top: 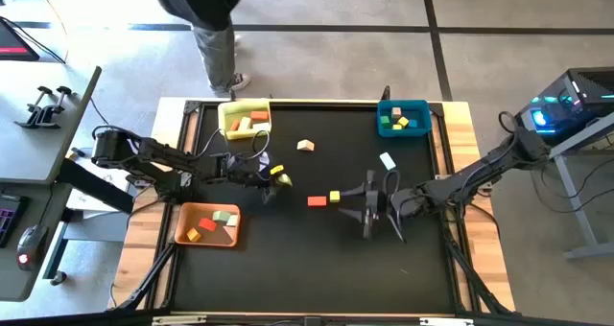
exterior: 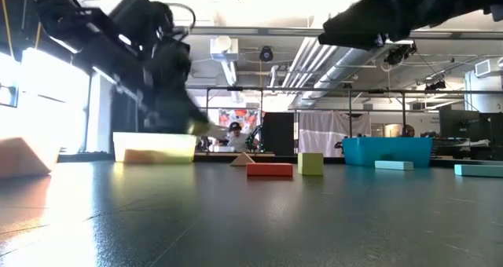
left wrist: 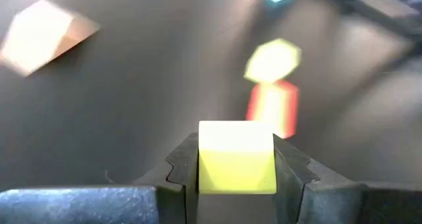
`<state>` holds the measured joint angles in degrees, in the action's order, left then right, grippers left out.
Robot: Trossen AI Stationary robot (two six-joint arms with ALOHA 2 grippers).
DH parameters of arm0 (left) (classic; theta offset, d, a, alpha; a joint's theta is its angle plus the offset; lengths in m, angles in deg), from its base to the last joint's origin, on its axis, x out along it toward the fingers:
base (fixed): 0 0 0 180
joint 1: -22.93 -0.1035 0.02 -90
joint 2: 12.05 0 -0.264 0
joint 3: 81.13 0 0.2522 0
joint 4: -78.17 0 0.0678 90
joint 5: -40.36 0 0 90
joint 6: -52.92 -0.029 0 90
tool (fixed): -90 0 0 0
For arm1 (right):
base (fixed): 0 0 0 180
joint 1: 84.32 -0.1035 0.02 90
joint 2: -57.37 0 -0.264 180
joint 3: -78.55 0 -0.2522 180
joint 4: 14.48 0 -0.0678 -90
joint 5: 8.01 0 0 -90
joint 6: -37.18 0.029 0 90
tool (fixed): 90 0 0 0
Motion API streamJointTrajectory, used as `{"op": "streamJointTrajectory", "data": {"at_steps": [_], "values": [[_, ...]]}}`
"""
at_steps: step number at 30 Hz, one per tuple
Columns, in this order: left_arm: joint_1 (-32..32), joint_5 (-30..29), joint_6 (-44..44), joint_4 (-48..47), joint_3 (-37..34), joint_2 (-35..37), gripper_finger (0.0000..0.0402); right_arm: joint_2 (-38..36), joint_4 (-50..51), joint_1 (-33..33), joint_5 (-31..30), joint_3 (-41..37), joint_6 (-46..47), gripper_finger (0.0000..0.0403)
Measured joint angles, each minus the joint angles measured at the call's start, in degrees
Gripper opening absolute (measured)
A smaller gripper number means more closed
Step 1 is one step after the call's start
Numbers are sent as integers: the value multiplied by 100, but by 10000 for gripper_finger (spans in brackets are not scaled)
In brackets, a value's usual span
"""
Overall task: Sort blocks by size
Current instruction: Put the yellow green wooden block into the blue bin
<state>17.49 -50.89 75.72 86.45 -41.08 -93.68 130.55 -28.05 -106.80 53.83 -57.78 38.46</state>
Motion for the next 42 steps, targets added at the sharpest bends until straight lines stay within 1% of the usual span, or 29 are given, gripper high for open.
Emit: {"op": "streamJointTrajectory", "data": {"at_steps": [3,4,7,10,13,16,20,23,28,35,42], "values": [[213,531,-284,781,2,-49,105,291,-14,0,599,0,-1483,206],[280,649,-337,976,3,-90,105,434,-79,0,704,0,-1859,206],[453,793,-357,1274,98,-302,110,919,-543,1,735,0,-2898,206],[553,953,-357,1268,301,-602,112,1365,-1024,75,593,144,-3542,206],[627,1012,-358,1265,544,-945,113,1687,-1115,251,523,501,-3679,207],[638,1259,-359,1275,817,-1279,114,1980,-784,408,643,909,-3802,216],[637,1596,-388,1269,1172,-1675,115,2295,-52,544,876,1483,-4250,239],[637,1679,-391,1292,1428,-1892,116,2456,656,610,892,1843,-4430,253],[634,1787,-493,1268,1668,-2076,116,2520,1352,652,884,2190,-4528,258],[633,1867,-502,1402,1720,-2044,117,2498,1696,629,433,2177,-4677,236],[637,1895,-504,1444,1722,-2039,118,2509,1545,499,413,2179,-4644,185]]}}
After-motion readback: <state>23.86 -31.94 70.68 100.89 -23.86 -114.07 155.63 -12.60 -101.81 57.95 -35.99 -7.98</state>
